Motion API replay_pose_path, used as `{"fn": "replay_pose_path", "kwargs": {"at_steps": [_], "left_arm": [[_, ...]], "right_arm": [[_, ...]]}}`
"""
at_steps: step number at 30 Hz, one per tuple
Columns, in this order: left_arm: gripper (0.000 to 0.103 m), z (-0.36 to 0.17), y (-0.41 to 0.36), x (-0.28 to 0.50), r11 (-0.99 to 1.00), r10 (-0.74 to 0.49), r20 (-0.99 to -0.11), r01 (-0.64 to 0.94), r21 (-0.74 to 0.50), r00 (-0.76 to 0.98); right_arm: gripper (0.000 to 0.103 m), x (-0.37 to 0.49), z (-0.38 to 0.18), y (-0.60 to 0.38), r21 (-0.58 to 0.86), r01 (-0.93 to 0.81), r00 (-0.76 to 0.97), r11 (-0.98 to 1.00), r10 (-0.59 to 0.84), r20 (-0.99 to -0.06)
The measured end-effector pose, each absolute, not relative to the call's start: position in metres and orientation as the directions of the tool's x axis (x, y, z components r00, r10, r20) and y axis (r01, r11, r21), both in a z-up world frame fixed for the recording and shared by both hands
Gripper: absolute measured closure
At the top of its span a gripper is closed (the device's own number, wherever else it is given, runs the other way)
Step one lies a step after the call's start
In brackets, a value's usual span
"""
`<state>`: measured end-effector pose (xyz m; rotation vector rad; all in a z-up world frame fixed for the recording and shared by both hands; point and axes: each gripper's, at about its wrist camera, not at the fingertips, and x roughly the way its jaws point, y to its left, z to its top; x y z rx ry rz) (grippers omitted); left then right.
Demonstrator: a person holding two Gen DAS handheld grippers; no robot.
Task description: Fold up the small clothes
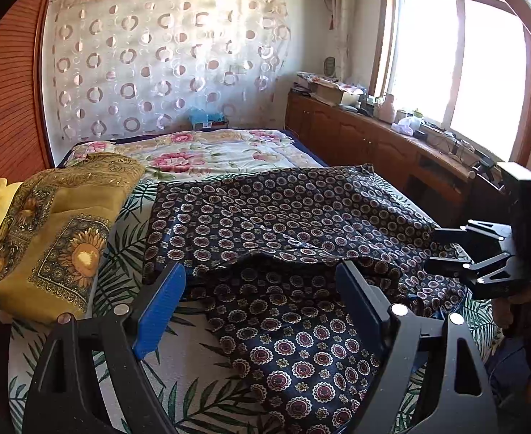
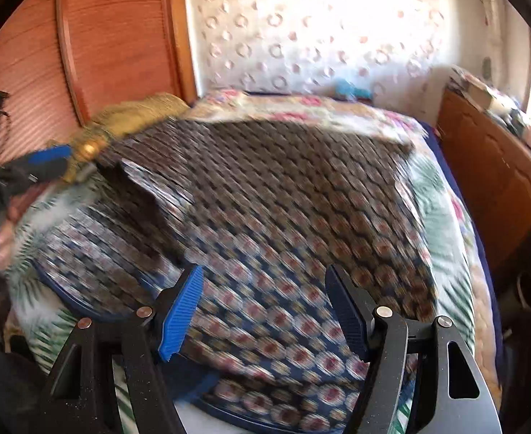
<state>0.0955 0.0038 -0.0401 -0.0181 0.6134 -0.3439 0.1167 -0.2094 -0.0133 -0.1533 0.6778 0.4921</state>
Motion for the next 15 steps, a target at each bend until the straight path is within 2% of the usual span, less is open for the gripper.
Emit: {"fn": "replay_pose_path", "kwargs": {"at_steps": [4,13,14,15], "left_arm": [[0.017,-0.035,0.006,0.092,0.945,-0.316,-0.551,0.309,-0.109,0.772],[0.017,-0.031,0.016,0.088,0.952,-0.299,-0.531,0.286,-0.11,0.793],[0.017,-0.032,0.017,0.087,0.953,-0.297,-0.531,0.282,-0.111,0.794],[0.017,-0.033,0.017,0.087,0.953,-0.296,-0.53,0.28,-0.113,0.795]], "right_arm": [[0.031,0.118,-0.008,-0.178,0.001,-0.549,0.643,0.836,0.423,-0.638],[0.031,0.145,-0.033,-0.126,-0.027,-0.619,0.565,0.785,0.42,-0.71],[0.038,0.151,-0.035,-0.127,-0.032,-0.621,0.562,0.784,0.416,-0.715],[0.048,0.155,-0.038,-0.125,-0.04,-0.622,0.558,0.782,0.407,-0.723]]}}
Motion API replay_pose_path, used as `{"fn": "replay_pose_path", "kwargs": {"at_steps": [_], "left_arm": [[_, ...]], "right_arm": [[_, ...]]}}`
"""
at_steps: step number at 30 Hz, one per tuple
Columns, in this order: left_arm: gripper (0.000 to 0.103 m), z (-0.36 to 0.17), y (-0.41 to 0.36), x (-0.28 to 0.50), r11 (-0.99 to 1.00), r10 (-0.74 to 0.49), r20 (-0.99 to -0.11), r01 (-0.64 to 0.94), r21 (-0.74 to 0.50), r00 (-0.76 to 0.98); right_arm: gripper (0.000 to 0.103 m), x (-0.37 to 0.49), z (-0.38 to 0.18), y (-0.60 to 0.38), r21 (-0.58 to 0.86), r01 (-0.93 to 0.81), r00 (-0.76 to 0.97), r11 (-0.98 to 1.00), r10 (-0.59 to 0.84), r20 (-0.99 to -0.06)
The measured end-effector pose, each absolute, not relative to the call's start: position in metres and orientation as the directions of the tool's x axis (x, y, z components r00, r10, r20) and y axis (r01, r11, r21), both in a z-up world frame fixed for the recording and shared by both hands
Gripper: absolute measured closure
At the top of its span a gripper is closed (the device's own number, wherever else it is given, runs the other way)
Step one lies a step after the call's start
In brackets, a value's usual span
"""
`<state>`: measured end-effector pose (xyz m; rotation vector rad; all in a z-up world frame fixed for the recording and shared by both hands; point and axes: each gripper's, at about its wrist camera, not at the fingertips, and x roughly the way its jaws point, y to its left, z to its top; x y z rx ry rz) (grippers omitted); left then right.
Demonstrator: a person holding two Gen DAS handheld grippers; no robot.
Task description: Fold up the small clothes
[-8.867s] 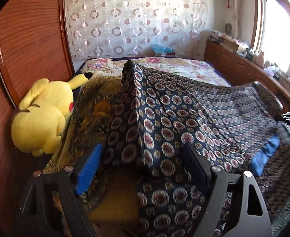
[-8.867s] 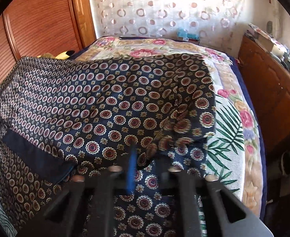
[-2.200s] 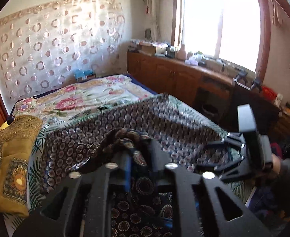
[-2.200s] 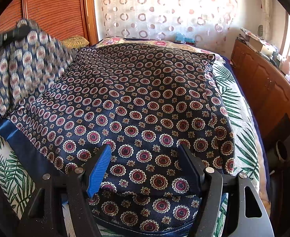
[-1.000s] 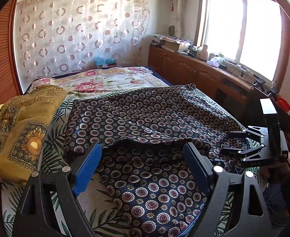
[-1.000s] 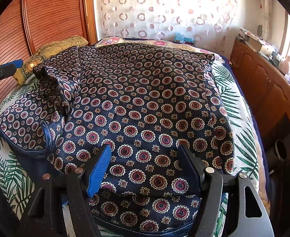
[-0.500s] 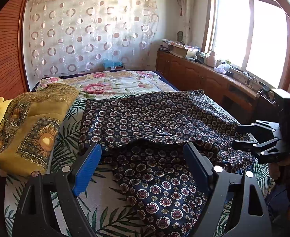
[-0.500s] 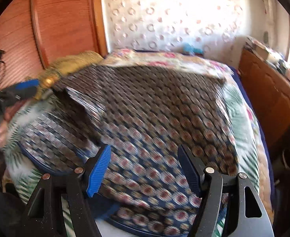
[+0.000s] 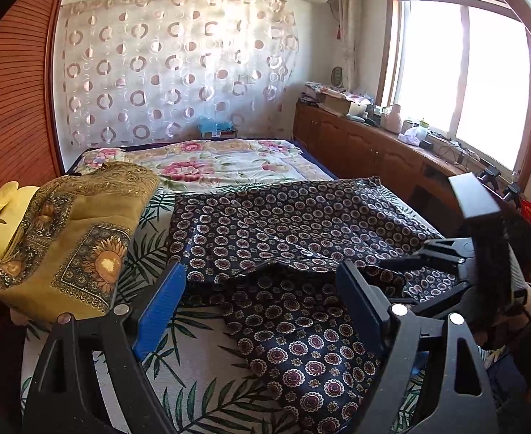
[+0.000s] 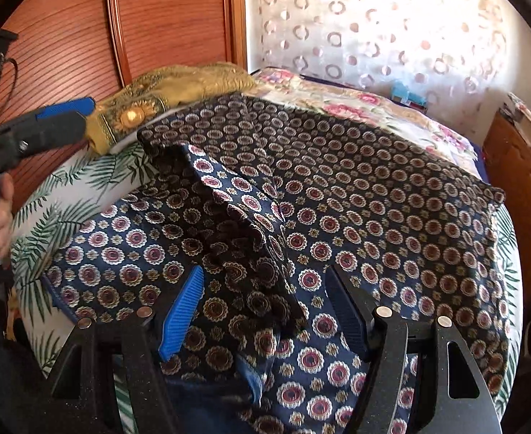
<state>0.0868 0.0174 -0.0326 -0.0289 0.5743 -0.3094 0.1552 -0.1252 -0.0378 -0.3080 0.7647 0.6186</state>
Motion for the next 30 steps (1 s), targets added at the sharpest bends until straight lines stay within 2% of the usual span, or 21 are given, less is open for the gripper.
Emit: {"fn": "replay_pose_path", "kwargs": {"at_steps": [1,2,4,10,14,23,30], "left_arm": [[0.017,-0.033,0.018,0.087,0.954,-0.296,-0.53,0.279,-0.114,0.795],[0.017,-0.033,0.019,0.087,0.954,-0.295,-0.531,0.277,-0.115,0.794],[0.017,-0.034,0.019,0.088,0.954,-0.294,-0.532,0.277,-0.115,0.794],[0.017,-0.034,0.018,0.09,0.954,-0.294,-0.531,0.273,-0.12,0.795],[0.017,-0.038,0.013,0.09,0.951,-0.305,-0.536,0.285,-0.123,0.787],[0.017,-0.042,0.002,0.089,0.943,-0.322,-0.545,0.312,-0.115,0.774],[0.017,-0.043,-0.005,0.088,0.939,-0.33,-0.549,0.326,-0.107,0.768]], "right_arm": [[0.059,0.157,-0.041,-0.123,-0.045,-0.626,0.551,0.779,0.4,-0.732],[0.098,0.16,-0.045,-0.121,-0.048,-0.636,0.536,0.77,0.396,-0.746],[0.099,0.161,-0.046,-0.115,-0.073,-0.646,0.545,0.76,0.391,-0.742],[0.099,0.154,-0.027,-0.139,-0.007,-0.624,0.584,0.781,0.46,-0.669],[0.099,0.147,-0.017,-0.163,0.007,-0.582,0.627,0.813,0.455,-0.633],[0.099,0.136,-0.026,-0.206,-0.009,-0.489,0.67,0.872,0.369,-0.644],[0.099,0.113,-0.011,-0.23,-0.008,-0.421,0.71,0.907,0.324,-0.625]]}}
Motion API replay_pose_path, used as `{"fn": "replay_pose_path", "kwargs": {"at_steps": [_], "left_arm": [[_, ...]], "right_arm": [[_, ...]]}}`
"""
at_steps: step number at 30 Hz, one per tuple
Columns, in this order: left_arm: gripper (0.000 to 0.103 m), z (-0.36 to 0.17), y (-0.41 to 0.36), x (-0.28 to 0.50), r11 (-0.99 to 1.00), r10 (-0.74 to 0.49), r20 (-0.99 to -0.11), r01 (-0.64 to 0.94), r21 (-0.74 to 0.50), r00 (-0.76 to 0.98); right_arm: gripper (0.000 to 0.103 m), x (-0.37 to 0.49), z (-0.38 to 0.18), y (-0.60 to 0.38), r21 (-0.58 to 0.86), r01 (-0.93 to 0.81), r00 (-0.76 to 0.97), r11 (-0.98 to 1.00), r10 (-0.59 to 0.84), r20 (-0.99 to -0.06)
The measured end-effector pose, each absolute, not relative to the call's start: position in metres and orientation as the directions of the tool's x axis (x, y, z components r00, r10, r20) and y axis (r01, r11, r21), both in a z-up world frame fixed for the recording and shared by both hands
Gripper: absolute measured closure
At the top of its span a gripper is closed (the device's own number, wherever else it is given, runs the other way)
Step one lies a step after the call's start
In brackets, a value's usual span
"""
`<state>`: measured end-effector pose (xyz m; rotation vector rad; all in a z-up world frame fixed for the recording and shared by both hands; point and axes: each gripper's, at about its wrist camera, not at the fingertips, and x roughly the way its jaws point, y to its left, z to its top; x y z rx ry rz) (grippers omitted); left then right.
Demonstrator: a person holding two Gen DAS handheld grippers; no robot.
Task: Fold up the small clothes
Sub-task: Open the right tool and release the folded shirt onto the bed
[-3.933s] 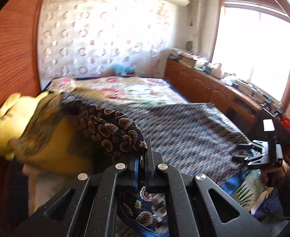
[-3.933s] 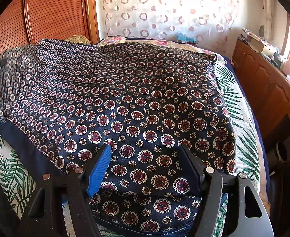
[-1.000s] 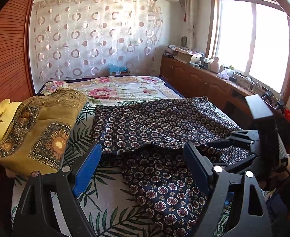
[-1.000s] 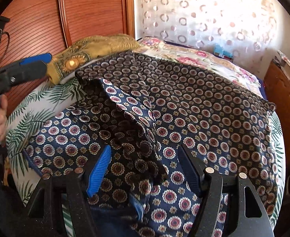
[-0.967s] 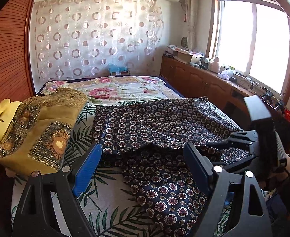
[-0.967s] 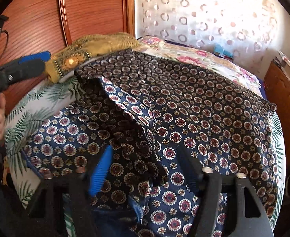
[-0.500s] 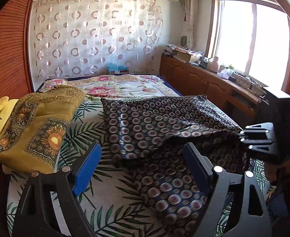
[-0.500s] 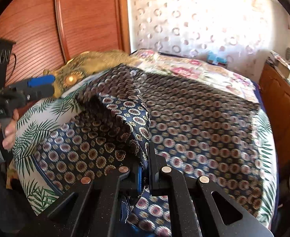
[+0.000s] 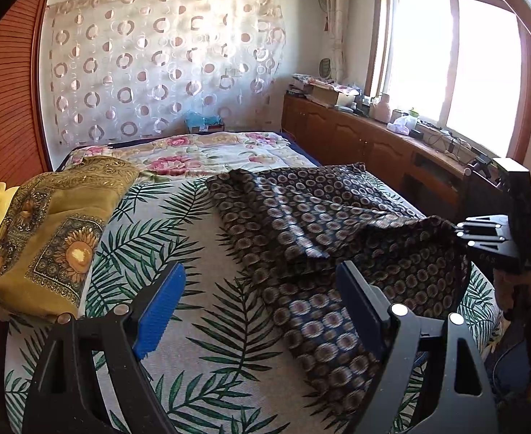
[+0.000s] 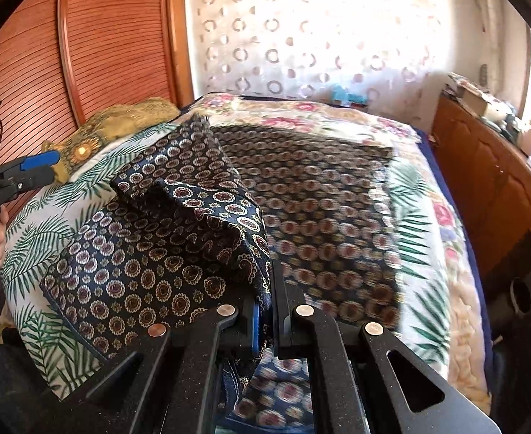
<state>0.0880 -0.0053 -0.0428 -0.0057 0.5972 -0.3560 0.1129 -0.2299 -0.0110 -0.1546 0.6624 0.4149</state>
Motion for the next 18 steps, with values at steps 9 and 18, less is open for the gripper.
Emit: {"fn": "replay_pose_path", "kwargs": {"at_steps": [9,18], "left_arm": [[0.017,-0.04,-0.013,0.084,0.939,-0.332,-0.526,0.325,-0.109,0.783],[0.017,-0.042,-0.019,0.084,0.938,-0.332,-0.539,0.334,-0.099,0.774]], "right_arm": [[0.099,0.104,-0.012,-0.261,-0.029,-0.323,0.736,0.946,0.232,-0.636],[0.067,0.093,-0.012,-0.26,-0.038,-0.311,0.726,0.95,0.212,-0.654]]}}
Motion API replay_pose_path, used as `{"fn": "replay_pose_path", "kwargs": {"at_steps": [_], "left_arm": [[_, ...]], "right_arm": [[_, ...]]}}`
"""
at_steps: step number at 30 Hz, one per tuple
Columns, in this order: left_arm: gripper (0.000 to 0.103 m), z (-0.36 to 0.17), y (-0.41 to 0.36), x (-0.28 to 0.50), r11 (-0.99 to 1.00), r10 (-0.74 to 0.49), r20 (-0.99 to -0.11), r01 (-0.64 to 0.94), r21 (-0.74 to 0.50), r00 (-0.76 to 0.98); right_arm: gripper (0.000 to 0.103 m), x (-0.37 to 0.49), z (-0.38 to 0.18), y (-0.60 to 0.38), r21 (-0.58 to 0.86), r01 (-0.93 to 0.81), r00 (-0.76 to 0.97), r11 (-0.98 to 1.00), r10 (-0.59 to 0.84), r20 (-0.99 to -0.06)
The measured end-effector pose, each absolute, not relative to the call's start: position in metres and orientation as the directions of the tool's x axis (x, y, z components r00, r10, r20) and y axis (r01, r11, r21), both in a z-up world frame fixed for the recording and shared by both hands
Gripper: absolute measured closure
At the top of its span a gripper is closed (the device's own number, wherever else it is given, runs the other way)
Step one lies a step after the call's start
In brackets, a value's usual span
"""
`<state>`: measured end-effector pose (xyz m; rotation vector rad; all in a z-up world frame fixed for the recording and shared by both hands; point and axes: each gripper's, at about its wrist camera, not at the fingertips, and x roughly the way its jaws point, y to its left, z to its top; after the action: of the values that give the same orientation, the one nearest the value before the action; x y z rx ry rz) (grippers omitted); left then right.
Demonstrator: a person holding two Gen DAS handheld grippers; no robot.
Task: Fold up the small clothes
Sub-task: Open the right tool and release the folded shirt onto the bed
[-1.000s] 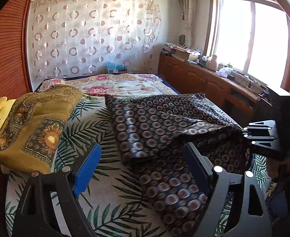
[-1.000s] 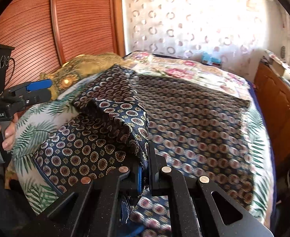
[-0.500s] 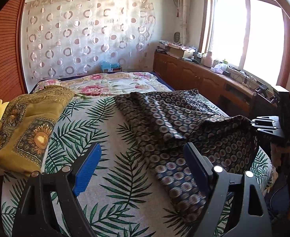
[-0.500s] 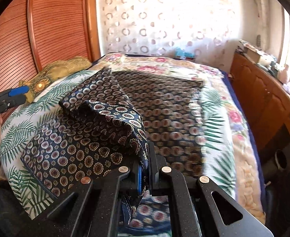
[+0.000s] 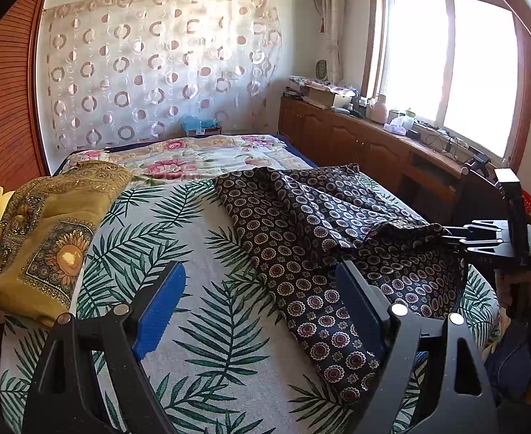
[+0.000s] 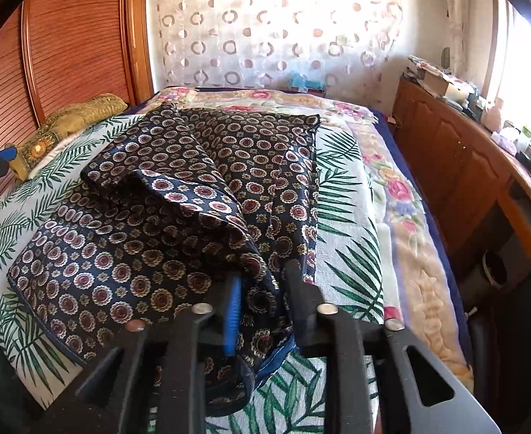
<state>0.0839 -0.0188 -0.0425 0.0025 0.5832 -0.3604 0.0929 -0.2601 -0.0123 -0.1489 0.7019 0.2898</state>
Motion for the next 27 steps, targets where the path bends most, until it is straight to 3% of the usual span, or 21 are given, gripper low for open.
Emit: {"fn": "replay_pose_path", "kwargs": {"at_steps": [3,12,21,27], "left_arm": [[0.017,-0.042,-0.019,0.085,0.937,-0.332,-0.54,0.333,-0.1,0.773],[0.017,-0.044,-0.023,0.084,0.937,-0.333,-0.543,0.337,-0.096,0.771],[0.017,-0.048,-0.024,0.084,0.936,-0.333,-0.555,0.338,-0.098,0.762],[0.017,-0.05,-0.024,0.084,0.935,-0.336,-0.561,0.341,-0.1,0.756]], "right_arm": [[0.055,0.085,0.002,-0.262,-0.031,-0.342,0.745,0.939,0.251,-0.618],[0.051,0.084,0.03,-0.224,-0.062,-0.429,0.748,0.901,0.315,-0.585],[0.051,0.139,0.022,-0.165,-0.075,-0.573,0.644,0.816,0.392,-0.657],[0.05,0.166,-0.001,-0.14,-0.116,-0.638,0.571,0.761,0.366,-0.735]]}}
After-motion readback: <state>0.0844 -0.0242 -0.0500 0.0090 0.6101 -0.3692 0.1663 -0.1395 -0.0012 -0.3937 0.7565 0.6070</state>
